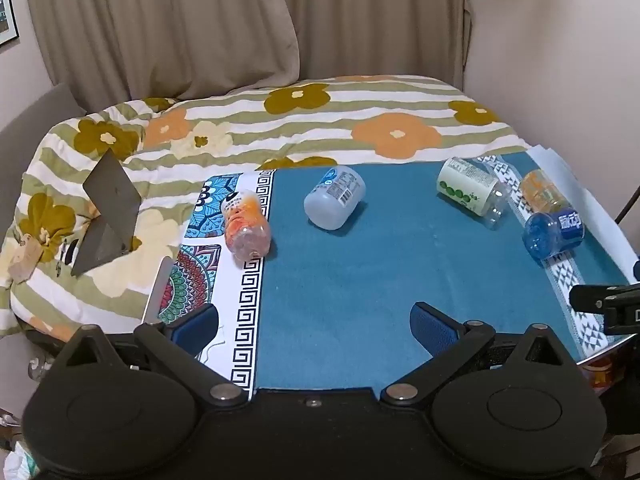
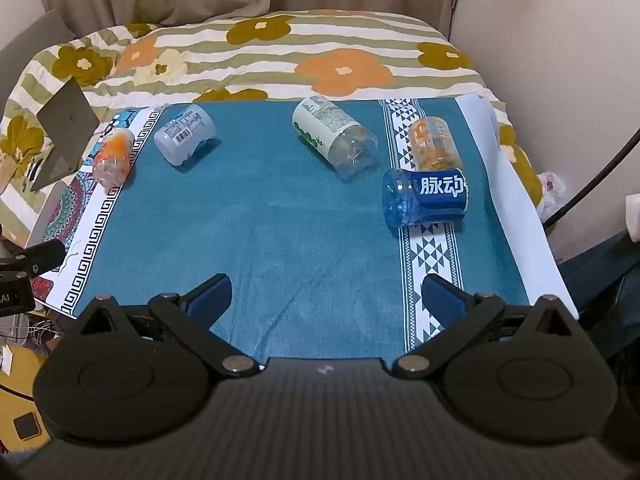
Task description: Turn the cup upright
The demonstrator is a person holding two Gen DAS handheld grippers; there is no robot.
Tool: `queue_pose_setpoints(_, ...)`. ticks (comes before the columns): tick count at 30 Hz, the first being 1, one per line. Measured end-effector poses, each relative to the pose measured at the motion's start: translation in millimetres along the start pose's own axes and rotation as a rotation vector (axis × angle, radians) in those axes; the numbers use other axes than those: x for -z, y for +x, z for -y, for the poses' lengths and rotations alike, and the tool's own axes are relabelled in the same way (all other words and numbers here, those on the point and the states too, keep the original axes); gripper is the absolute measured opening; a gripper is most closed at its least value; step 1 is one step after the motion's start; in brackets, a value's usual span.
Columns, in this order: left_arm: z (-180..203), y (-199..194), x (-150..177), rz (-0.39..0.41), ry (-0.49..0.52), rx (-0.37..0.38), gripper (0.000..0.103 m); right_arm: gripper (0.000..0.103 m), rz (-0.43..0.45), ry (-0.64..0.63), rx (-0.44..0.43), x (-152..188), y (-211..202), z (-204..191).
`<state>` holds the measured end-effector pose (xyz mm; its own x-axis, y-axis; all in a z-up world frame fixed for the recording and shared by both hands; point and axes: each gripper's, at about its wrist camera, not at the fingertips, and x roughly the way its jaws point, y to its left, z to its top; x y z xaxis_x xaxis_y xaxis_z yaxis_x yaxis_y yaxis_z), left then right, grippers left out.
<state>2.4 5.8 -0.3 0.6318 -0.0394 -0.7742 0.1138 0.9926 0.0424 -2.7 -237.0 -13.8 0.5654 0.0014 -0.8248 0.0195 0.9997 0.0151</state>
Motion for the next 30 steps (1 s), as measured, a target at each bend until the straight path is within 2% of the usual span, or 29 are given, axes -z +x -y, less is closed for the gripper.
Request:
queue_pose_setpoints(3,-15,-3,-7,0.010,-0.026,0.020,0.103,0.103,0.008,-0.002,0.004,1,-1,-1)
queue_pose_setpoints(5,4,-13,-1,0.051,0.026,-0.034,0.103,0.103,0.012,-0.002,0.003,2,-3,-2)
queue_pose_setpoints(30,9,-17,2,0.073,0.025,-0.035,0.103,0.103,0.027,-0.004,-0.003,2,-13,-7)
